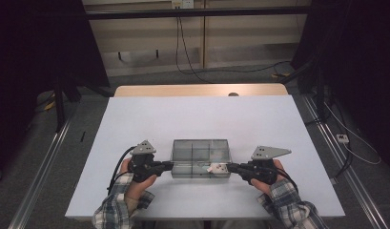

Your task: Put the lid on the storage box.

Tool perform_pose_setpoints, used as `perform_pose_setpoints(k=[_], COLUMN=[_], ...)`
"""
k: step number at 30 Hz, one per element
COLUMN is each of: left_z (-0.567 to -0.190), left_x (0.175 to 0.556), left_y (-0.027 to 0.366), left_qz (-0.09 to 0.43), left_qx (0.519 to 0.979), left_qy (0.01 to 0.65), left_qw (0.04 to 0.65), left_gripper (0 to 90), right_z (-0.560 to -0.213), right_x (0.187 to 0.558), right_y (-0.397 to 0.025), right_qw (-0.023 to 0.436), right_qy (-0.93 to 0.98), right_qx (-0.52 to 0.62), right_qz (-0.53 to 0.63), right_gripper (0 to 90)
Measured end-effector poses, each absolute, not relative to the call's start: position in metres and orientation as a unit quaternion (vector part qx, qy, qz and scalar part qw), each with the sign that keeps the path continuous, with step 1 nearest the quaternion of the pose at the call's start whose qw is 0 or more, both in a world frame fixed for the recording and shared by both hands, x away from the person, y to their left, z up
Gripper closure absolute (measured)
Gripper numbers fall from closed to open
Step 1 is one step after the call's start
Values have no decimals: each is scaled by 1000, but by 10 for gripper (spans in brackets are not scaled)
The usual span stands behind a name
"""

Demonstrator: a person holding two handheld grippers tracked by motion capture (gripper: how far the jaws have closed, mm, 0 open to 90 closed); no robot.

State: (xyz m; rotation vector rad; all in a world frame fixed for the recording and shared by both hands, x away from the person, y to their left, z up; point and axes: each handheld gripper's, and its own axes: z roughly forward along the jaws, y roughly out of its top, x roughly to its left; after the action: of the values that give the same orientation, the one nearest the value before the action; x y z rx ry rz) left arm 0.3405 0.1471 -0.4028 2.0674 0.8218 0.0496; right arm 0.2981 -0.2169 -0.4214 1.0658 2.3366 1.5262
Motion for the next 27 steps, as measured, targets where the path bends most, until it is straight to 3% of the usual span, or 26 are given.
perform_pose_setpoints(k=[27], left_z=[-408], left_x=[337], left_y=[150], left_qz=[18], left_qx=[838], left_qy=[331], left_qw=[434], left_gripper=[897], right_z=[-426], right_x=[296], right_y=[-213], right_qw=[75], right_qy=[789], right_qx=[357], right_qz=[494], right_gripper=[900])
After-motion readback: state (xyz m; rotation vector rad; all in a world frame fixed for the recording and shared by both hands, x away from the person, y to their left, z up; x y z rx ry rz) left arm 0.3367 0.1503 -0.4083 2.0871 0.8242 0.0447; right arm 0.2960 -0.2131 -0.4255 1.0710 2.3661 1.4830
